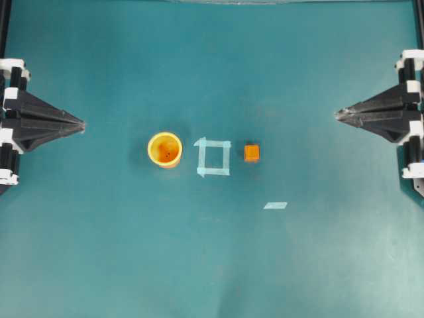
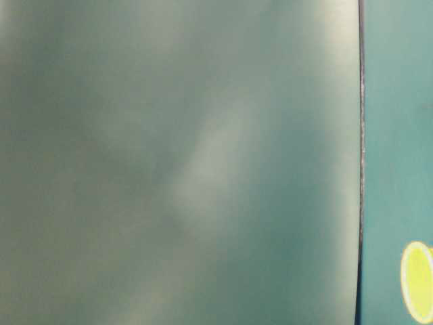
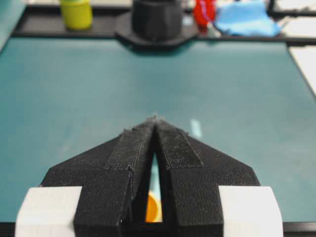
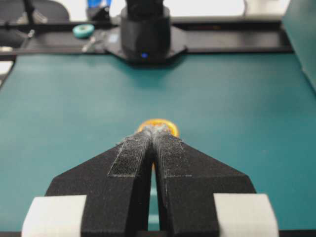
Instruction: Move the block to the left with right arm.
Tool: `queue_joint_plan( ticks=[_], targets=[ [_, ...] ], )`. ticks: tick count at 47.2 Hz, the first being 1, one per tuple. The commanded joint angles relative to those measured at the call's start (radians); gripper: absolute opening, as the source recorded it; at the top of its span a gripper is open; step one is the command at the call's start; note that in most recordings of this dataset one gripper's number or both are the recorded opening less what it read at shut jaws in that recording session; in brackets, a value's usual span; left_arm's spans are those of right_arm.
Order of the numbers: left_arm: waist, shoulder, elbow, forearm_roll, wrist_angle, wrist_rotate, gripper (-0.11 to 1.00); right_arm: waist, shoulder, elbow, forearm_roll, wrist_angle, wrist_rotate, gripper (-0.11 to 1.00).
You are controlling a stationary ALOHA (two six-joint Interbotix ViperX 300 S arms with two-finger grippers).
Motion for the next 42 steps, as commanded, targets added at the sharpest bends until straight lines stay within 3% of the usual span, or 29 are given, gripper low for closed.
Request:
queue_joint_plan(
  ticks=[1,20,42],
  targets=[
    [0.000,0.006,-0.032,0.003,-0.005,-0.002,0.00,-0.003,0.017,-0.038,0.014,-0.014,0.002,0.00],
    [0.000,0.011,-0.034,0.002,-0.005,-0.002,0.00,-0.009,0.054,-0.061,0.034,-0.018,0.000,0.00],
    [0.000,0.018,-0.037,0.002,-0.005,-0.003,0.00,-0.037,0.281,-0.098,0.087,-0.133,0.002,0.01]
  ],
)
